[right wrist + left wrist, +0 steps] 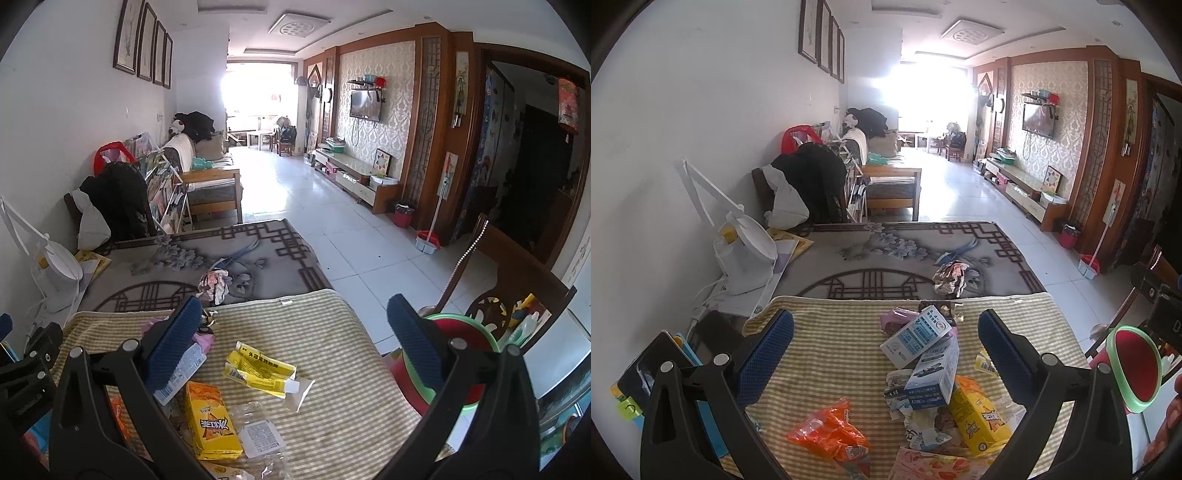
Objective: Collect trash
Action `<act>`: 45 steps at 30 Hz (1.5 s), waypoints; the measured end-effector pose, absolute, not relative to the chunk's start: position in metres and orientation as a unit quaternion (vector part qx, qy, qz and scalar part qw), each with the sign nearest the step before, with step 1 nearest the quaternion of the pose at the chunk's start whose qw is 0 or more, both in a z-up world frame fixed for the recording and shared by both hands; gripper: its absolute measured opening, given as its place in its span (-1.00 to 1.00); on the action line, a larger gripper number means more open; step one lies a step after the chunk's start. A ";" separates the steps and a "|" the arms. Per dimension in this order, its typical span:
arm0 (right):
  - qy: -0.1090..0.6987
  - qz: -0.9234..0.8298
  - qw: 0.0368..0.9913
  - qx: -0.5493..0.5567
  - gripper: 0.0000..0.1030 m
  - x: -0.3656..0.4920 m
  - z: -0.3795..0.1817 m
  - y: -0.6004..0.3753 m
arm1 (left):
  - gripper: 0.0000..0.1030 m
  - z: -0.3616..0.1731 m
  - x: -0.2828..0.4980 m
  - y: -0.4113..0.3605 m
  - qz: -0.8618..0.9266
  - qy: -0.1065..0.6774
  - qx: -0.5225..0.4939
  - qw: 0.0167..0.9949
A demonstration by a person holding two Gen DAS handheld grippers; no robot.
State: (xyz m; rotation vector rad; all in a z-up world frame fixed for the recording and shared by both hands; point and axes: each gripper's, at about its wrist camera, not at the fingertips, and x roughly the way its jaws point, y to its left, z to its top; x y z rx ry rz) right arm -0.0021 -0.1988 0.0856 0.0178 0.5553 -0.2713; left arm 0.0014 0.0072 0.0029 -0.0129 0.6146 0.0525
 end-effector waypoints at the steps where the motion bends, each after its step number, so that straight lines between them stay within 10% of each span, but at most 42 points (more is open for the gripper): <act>1: 0.274 -0.134 0.952 0.009 0.93 -0.002 0.086 -0.199 | 0.85 0.003 0.001 0.007 0.026 0.302 -0.005 0.953; 37: 0.281 -0.134 0.950 0.009 0.93 -0.009 0.083 -0.200 | 0.85 0.000 -0.001 0.006 0.022 0.307 -0.005 0.952; 45: 0.383 -0.026 0.923 0.034 0.93 0.024 0.026 -0.198 | 0.85 -0.022 0.007 0.058 0.032 0.333 -0.079 0.939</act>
